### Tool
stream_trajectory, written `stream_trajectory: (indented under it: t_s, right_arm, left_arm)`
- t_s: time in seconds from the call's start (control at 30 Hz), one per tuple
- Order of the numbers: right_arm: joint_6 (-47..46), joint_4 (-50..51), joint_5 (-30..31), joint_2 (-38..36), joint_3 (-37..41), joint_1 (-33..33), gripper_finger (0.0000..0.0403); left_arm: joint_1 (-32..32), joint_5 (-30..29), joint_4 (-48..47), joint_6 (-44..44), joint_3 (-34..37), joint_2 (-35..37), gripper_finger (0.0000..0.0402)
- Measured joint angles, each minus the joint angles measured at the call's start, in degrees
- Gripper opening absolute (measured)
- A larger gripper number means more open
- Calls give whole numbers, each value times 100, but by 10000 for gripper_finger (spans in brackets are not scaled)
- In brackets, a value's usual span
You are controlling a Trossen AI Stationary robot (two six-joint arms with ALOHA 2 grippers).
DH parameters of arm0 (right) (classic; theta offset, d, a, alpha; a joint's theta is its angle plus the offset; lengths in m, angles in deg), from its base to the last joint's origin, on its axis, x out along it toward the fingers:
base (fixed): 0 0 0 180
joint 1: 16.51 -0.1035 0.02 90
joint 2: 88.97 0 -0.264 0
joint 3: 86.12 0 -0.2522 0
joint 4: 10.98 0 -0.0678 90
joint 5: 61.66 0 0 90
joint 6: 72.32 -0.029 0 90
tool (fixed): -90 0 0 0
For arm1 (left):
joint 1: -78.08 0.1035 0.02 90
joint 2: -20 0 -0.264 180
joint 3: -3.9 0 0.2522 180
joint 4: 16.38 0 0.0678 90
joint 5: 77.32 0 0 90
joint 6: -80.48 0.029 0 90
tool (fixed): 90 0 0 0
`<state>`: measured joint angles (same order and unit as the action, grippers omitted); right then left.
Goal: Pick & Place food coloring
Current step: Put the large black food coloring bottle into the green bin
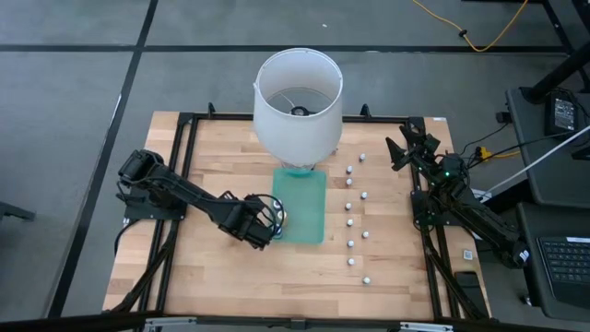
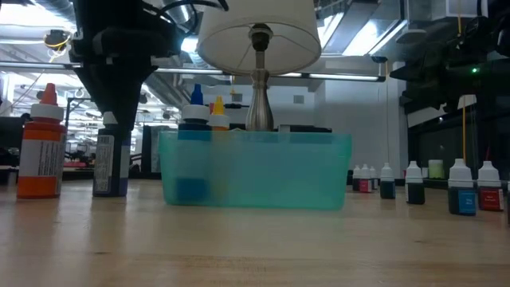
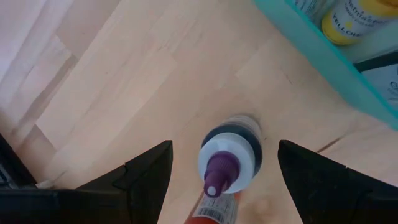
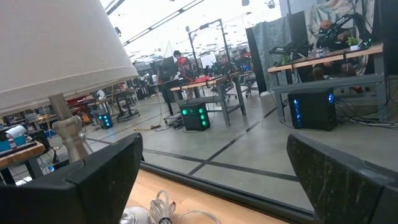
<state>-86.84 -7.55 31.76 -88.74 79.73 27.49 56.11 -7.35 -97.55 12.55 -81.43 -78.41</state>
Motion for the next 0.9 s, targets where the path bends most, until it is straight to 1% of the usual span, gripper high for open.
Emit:
stream_trajectory:
  t_s: [0.07,0.17,0.5,0.6,0.8,0.9]
  right_arm:
    - [1,0,0,0,0,0,399]
    - [1,0,0,0,0,0,399]
    - [0,0,0,1,0,-1,399]
    - [0,0,0,0,0,0,399]
    - [0,0,0,0,0,-1,399]
    - [0,0,0,0,0,0,399]
  left_arm:
    - [0,4,1,99,0,0,279]
    - [2,52,-1,118,0,0,259]
    - [7,151,-3,122,-3,11,145]
    - [17,151,-21,121,-9,14,119]
    - [72,157,-25,221,-11,17,116]
    - [101,173,-24,274,-7,51,122]
